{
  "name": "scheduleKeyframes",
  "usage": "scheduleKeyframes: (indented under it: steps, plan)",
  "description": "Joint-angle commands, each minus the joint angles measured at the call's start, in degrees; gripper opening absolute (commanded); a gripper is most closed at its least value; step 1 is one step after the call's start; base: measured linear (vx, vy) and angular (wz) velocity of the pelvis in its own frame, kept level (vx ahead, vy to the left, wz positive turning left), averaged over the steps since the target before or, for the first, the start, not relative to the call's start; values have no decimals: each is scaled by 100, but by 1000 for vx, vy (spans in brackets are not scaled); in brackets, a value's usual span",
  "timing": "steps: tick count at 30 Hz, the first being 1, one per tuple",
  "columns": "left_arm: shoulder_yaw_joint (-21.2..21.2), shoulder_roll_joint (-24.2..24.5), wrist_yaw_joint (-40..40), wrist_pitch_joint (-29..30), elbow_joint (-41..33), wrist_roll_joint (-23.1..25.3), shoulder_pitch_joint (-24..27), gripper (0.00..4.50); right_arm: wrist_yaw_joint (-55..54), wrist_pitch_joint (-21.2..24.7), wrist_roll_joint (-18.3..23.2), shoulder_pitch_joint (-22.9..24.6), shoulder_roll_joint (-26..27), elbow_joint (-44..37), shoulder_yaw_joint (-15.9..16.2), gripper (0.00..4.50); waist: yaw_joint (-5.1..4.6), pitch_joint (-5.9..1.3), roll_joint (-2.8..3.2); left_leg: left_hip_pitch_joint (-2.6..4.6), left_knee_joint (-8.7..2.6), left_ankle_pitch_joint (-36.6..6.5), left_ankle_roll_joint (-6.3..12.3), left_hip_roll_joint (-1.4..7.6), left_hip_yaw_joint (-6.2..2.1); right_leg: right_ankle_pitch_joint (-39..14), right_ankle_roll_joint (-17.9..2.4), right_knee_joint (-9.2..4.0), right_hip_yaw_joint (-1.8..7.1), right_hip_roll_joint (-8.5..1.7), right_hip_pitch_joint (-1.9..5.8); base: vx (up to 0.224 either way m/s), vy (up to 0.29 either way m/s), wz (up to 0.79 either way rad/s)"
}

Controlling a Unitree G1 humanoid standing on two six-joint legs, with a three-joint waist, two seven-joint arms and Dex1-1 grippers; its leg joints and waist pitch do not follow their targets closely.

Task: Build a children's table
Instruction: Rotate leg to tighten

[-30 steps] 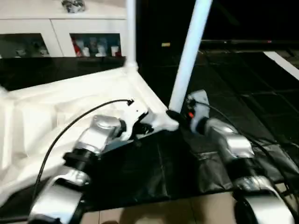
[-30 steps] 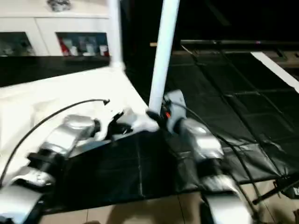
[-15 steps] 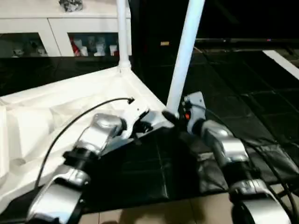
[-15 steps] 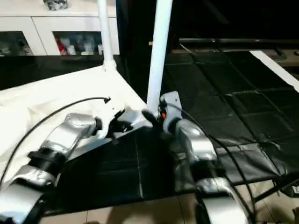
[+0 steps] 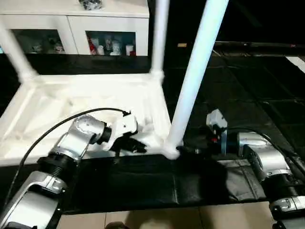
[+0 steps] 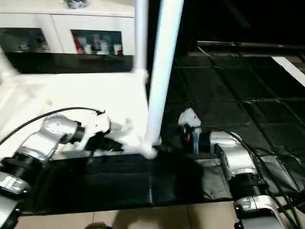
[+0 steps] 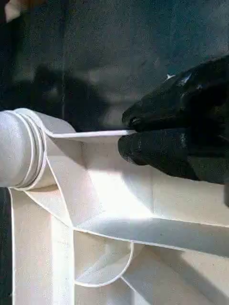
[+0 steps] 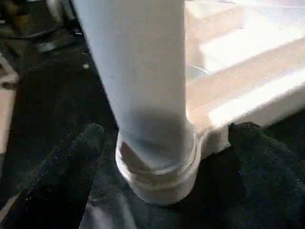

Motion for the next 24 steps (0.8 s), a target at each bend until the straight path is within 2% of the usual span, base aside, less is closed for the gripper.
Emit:
scheduleKeyframes:
  steps: [1,9,13,19,24]
  plan:
    - [-228,-62,-363,-237,-156,-7,-136,0,358,-11,81,-111,-62,-33,92,445,-16,-427,47,45,-384,-926,290,284,-55,-1348,-1155,-419,350,-493,331,0,0,0]
    - [-309,-58,-522,-460,-17,22,-203,0,870,56,99,-295,-82,156,370,382,27,-435,23,29,-380,-824,254,284,-59,-1381,-1102,-407,350,-496,333,0,0,0]
    - [-301,-68,-538,-540,50,45,-214,0,998,71,87,-336,-47,228,424,350,42,-449,9,9,-367,-736,283,275,-59,-1258,-1111,-386,349,-495,347,0,0,0]
    - [-298,-55,-511,-603,111,63,-212,0,1061,68,114,-366,-37,287,458,293,45,-439,8,19,-376,-789,248,275,-60,-1510,-1015,-414,344,-498,336,0,0,0]
    - [-291,-66,-476,-628,170,89,-220,0,1082,69,121,-347,-27,311,468,249,42,-446,10,18,-370,-727,261,279,-58,-1340,-1069,-392,345,-491,332,0,0,0]
